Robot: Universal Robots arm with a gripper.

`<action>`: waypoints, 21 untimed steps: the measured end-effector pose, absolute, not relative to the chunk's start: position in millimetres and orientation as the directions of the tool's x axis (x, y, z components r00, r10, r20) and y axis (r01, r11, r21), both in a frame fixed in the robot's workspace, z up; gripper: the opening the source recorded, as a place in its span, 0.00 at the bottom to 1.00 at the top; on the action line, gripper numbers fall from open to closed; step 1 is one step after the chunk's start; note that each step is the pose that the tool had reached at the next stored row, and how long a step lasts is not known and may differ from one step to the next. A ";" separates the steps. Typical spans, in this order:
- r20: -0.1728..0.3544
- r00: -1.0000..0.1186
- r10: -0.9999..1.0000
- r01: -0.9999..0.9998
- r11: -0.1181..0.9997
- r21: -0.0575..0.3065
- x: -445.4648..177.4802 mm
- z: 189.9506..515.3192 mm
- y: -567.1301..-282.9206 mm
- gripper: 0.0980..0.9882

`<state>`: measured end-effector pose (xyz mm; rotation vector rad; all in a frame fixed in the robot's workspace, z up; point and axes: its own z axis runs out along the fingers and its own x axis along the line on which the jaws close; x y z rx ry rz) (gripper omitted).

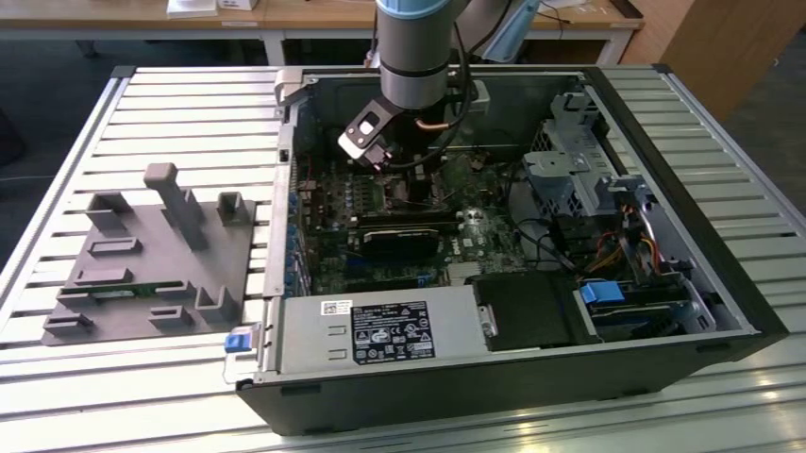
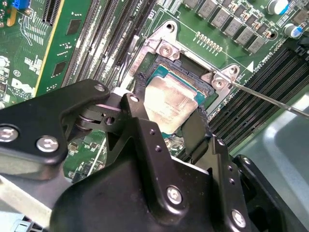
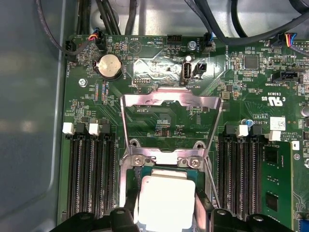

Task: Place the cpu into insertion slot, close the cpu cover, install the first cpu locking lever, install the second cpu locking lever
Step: 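Place the cpu into insertion slot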

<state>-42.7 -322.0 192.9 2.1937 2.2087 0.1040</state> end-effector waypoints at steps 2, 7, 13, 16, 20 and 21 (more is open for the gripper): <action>0.028 -0.008 1.000 0.998 0.006 0.067 -42.7 193.1 -321.9 0.50; 0.029 -0.008 1.000 0.998 0.006 0.067 -42.7 193.5 -321.9 0.50; 0.028 -0.008 1.000 0.998 0.006 0.067 -42.7 193.8 -321.9 0.50; 0.028 -0.008 1.000 0.998 0.006 0.067 -42.7 193.8 -321.9 0.50; 0.028 -0.008 1.000 0.998 0.006 0.067 -42.7 193.9 -321.9 0.50; 0.028 -0.008 1.000 0.998 0.006 0.067 -42.7 193.9 -321.9 0.50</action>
